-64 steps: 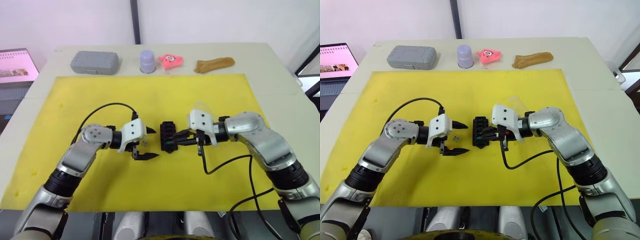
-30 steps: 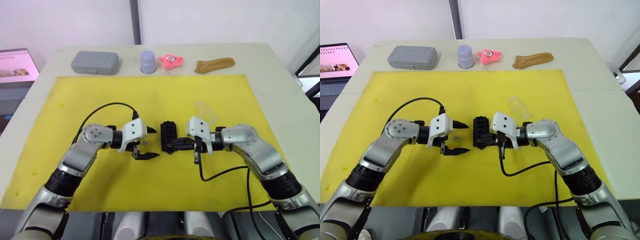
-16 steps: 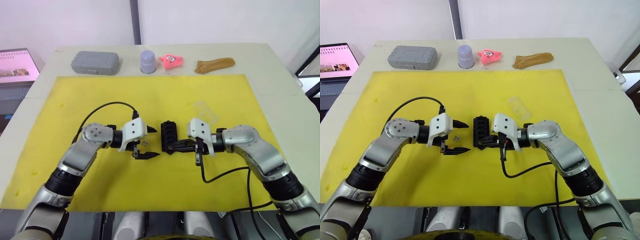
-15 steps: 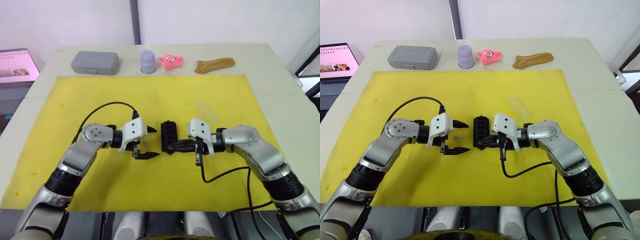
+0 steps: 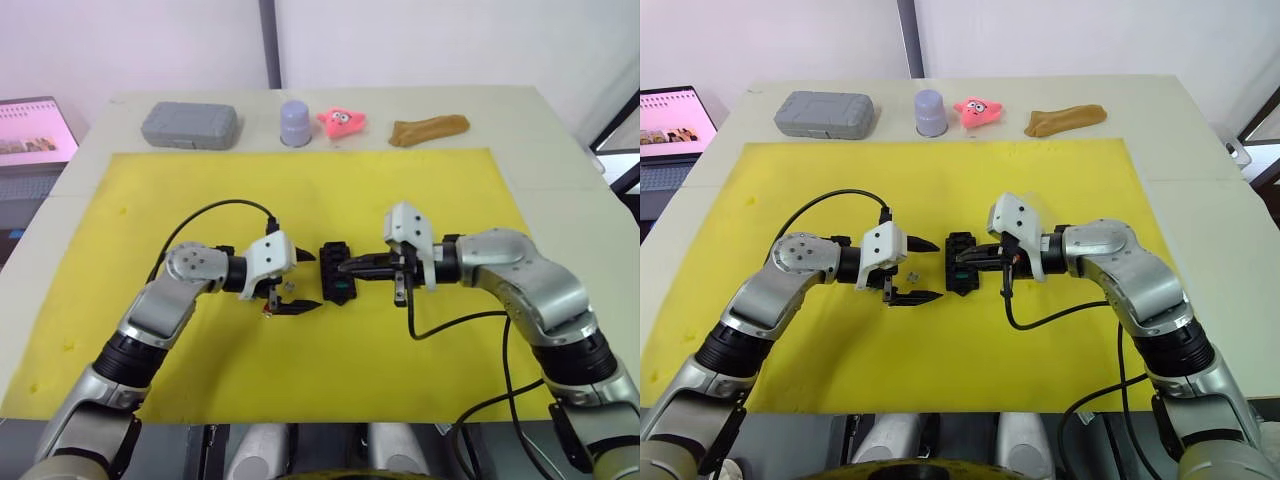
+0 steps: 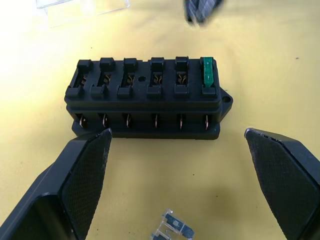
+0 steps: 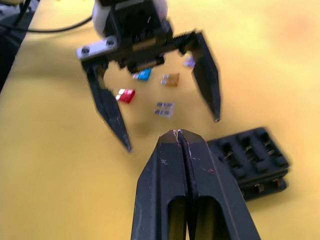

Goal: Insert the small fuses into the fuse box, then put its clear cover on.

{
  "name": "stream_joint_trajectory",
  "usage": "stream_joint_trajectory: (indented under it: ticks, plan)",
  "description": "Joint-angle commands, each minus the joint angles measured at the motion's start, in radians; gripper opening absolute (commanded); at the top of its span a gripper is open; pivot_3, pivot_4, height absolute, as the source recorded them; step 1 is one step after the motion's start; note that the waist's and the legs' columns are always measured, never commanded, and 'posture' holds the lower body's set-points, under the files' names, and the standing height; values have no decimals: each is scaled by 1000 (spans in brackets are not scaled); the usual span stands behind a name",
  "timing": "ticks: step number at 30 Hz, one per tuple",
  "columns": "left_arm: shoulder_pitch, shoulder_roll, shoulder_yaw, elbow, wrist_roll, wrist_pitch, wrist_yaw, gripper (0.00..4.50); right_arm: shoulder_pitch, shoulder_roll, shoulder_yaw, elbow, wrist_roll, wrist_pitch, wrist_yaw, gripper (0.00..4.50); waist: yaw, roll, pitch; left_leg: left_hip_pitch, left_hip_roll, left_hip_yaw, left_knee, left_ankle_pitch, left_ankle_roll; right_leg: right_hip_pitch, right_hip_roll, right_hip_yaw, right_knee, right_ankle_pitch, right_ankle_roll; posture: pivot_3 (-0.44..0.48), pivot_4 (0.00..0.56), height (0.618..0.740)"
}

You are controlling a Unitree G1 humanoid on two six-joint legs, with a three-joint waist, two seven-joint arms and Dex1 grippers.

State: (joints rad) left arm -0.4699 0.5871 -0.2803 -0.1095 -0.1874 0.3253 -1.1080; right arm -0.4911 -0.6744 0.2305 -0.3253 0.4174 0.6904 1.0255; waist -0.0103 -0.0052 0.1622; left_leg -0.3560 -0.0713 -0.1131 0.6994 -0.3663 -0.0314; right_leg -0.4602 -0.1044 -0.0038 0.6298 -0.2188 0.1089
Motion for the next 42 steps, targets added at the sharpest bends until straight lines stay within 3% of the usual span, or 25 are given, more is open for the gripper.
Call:
stream_joint_trajectory:
  ticks: [1, 7, 19, 24, 29, 33, 39, 42]
  plan:
    - [-14, 3, 22, -12, -10, -7, 4, 4500, 8, 10, 13, 6, -19, -39, 1, 15, 0, 0, 0, 0, 0, 0, 0, 0, 0, 0, 0, 0, 0, 0, 0, 0, 150, 740]
    - [-12, 5, 24, -22, -10, -1, 8, 4500, 58, 13, 92, 75, -108, -116, 0, 15, -1, 0, 0, 1, 0, 0, 0, 0, 0, 0, 0, 0, 0, 0, 0, 0, 150, 740]
    - [-18, 40, 98, -41, -68, 47, -8, 4500, -34, -35, -94, -128, 52, 47, -21, 15, 0, 0, 0, 0, 0, 0, 0, 0, 0, 0, 0, 0, 0, 0, 0, 0, 150, 740]
    - [-18, 165, 185, -30, -111, 61, -75, 4500, -4, -152, -176, -184, 59, 57, -8, 15, 1, 0, 0, 0, 0, 0, 0, 0, 0, 0, 0, 0, 0, 0, 0, 0, 150, 740]
    - [24, 345, 308, 55, -159, 77, -170, 4500, 126, -330, -285, -168, 17, -9, 47, 15, 0, 0, 0, 0, 0, 0, -1, 0, 0, 0, 0, 0, 0, 0, 0, 0, 150, 740]
    - [68, 452, 369, 182, -132, 21, -217, 4500, 217, -415, -391, -118, 14, -50, 80, 1200, -1, 0, 0, 0, 0, 1, -1, 0, 0, 0, 1, 0, 0, 0, 0, 0, 150, 740]
    - [115, 559, 431, 403, -85, -92, -227, 4500, 388, -486, -567, -21, -17, -107, 124, 4334, 2, 0, 0, 0, 0, 2, -1, -1, 1, 0, 1, 0, 0, 0, 0, 0, 150, 740]
    - [112, 567, 434, 457, -71, -129, -227, 4500, 422, -491, -599, -3, -25, -126, 126, 4429, 2, 0, 0, 1, 0, 3, -1, -1, 1, 1, 0, 0, 0, 0, 0, 0, 150, 740]
